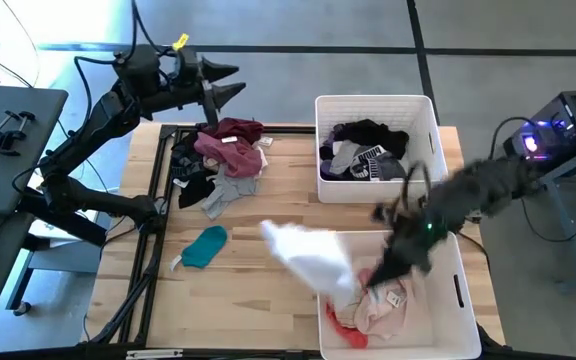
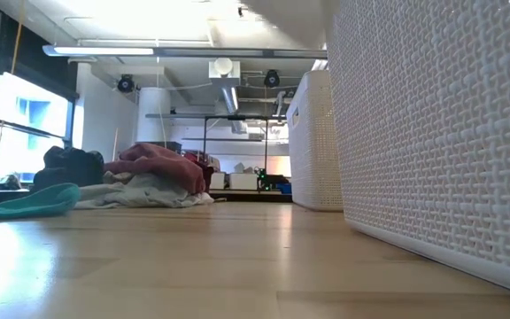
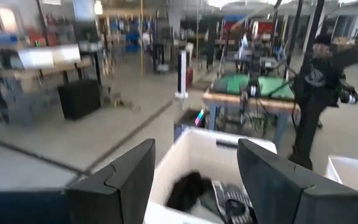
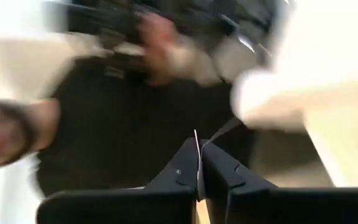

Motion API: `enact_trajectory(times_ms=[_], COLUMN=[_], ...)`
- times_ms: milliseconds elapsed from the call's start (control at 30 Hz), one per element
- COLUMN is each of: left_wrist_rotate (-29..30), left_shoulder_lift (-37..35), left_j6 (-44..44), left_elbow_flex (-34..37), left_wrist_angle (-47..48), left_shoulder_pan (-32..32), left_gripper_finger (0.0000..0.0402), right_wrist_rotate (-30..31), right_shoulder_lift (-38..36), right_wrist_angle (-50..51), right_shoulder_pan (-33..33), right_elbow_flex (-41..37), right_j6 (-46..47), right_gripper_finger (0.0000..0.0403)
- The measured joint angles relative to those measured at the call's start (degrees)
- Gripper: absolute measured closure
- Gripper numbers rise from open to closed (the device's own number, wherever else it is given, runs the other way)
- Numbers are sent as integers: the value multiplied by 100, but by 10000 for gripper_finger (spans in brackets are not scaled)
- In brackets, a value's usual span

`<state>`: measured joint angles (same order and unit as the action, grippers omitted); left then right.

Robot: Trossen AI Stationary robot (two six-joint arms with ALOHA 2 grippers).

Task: Sort clothes
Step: Put the white towel into the bottom bin

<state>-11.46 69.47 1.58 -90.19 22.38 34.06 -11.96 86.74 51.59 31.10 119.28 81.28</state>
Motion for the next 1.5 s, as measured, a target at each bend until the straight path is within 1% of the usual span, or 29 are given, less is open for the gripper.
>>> enact_trajectory(times_ms=[167, 300, 333, 367, 467, 533, 667, 733, 767, 833, 900, 933, 1033, 1067, 1100, 1133, 1167, 1267, 1367, 1433, 1500], left_wrist_rotate=[5, 7, 5, 7, 5, 4, 4, -38, -176, -748, -1267, -1380, -1358, -1344, -1330, -1295, -1233, -724, -218, -82, 9], left_shoulder_lift=[0, 0, 0, 0, 0, 0, 0, 0, -4, -13, -17, -17, -1, 0, 0, 0, 0, 0, 2, 0, 0], left_j6=[315, 626, 660, 695, 845, 972, 1058, 1062, 1069, 1184, 1250, 1244, 1132, 1084, 1071, 1071, 1067, 954, 578, 323, 123], left_elbow_flex=[-2, -2, -2, -2, -2, -2, -2, -2, -2, -2, -2, -2, -2, -2, -2, -2, -2, -2, -2, -2, -2], left_wrist_angle=[-381, -379, -357, -339, -212, -85, 82, 68, 50, 40, -3, -34, -218, -314, -422, -551, -673, -894, -1030, -1017, -906], left_shoulder_pan=[0, 0, 1, 1, 4, 4, 4, 3, 2, -17, -124, -208, -542, -649, -747, -840, -929, -1136, -1249, -1306, -1365], left_gripper_finger=[186, 186, 186, 186, 186, 186, 186, 186, 186, 186, 186, 186, 186, 186, 186, 186, 186, 186, 186, 186, 186], right_wrist_rotate=[1382, 1972, 2039, 2111, 2289, 2151, 1543, 1482, 1470, 1353, 1104, 903, 195, 96, 132, 327, 671, 1957, 3137, 3581, 3739], right_shoulder_lift=[68, 153, 160, 109, -1, 10, -15, -21, -22, -26, -28, -28, -27, -26, -26, -26, -26, -56, -147, -175, -190], right_wrist_angle=[1994, 3761, 3949, 3779, 3689, 3862, 3847, 3833, 3832, 3830, 3826, 3832, 3846, 3859, 3859, 3861, 3855, 3832, 3842, 3837, 3832], right_shoulder_pan=[1022, 1691, 1800, 1868, 1967, 1906, 1764, 1776, 1803, 1868, 1941, 1981, 2116, 2162, 2200, 2229, 2246, 2252, 2254, 2252, 2237], right_elbow_flex=[2, 6, -29, -182, -628, -858, -1325, -1472, -1549, -1745, -2047, -2226, -2830, -2992, -3093, -3140, -3140, -2876, -2425, -2162, -1995], right_j6=[1979, 3627, 4005, 4143, 4242, 4339, 4330, 4337, 4334, 4324, 4320, 4312, 4278, 4275, 4276, 4274, 4272, 4049, 3548, 2994, 2392], right_gripper_finger=[403, 403, 403, 403, 403, 403, 403, 403, 403, 403, 403, 403, 403, 403, 403, 403, 403, 403, 403, 403, 403])
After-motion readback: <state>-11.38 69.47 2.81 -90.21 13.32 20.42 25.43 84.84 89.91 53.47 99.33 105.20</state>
